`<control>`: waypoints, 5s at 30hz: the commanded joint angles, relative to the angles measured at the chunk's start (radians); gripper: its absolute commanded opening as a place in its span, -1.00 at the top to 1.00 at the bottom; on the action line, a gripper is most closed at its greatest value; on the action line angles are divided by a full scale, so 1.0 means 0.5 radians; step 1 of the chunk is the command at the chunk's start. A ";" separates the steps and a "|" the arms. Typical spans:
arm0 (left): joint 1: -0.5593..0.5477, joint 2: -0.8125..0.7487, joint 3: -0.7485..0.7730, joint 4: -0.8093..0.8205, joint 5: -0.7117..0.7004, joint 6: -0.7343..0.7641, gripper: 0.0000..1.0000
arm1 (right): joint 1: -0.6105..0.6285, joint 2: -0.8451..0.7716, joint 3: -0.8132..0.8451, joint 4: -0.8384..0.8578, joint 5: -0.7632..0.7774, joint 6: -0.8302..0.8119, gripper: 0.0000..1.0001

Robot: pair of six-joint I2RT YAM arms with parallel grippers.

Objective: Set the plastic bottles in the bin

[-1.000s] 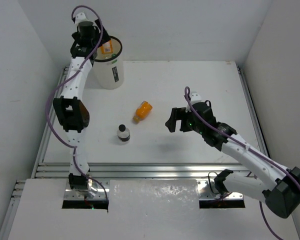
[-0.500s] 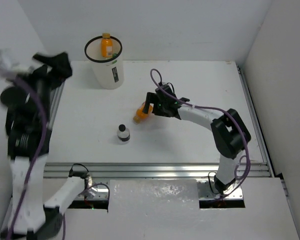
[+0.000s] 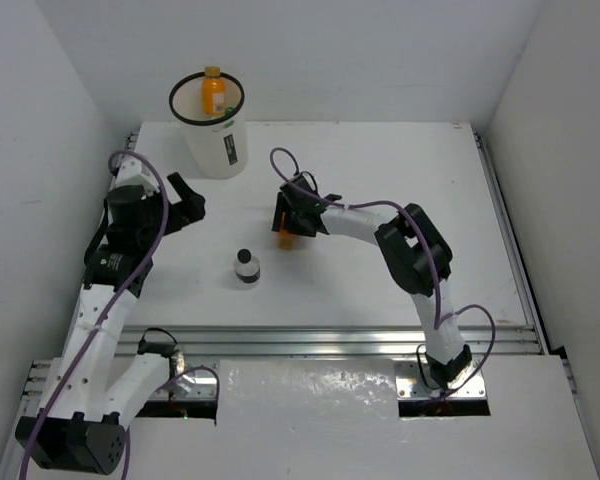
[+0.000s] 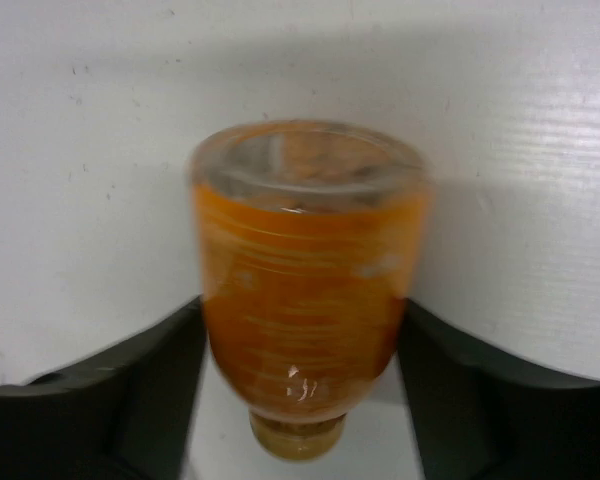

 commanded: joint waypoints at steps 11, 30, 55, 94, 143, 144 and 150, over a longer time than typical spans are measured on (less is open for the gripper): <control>-0.034 0.090 -0.167 0.639 1.298 -0.247 -1.00 | 0.011 -1.230 -1.245 1.283 -0.494 -1.202 0.60; -1.083 0.621 0.069 1.266 1.352 -0.521 -0.92 | 0.026 -2.356 -1.535 1.116 -1.164 -1.184 0.56; -0.003 2.188 2.556 0.002 -0.713 -0.159 0.88 | 0.005 -2.669 -1.872 0.177 0.009 -0.727 -0.98; 0.013 -0.223 -0.247 0.235 0.676 0.200 -0.99 | 0.444 -0.778 -0.621 0.678 -0.332 -1.019 0.72; -0.694 1.598 1.602 -0.378 -0.988 0.004 1.00 | -1.155 -2.549 -1.188 -0.556 -0.498 -0.714 -0.98; -0.639 1.685 1.818 -0.384 -1.022 0.016 1.00 | -1.155 -2.595 -1.240 -0.562 -0.544 -0.766 -0.98; -0.322 2.563 2.973 -0.492 -1.120 0.212 0.93 | -1.155 -2.678 -1.451 -0.541 -0.777 -0.822 -0.98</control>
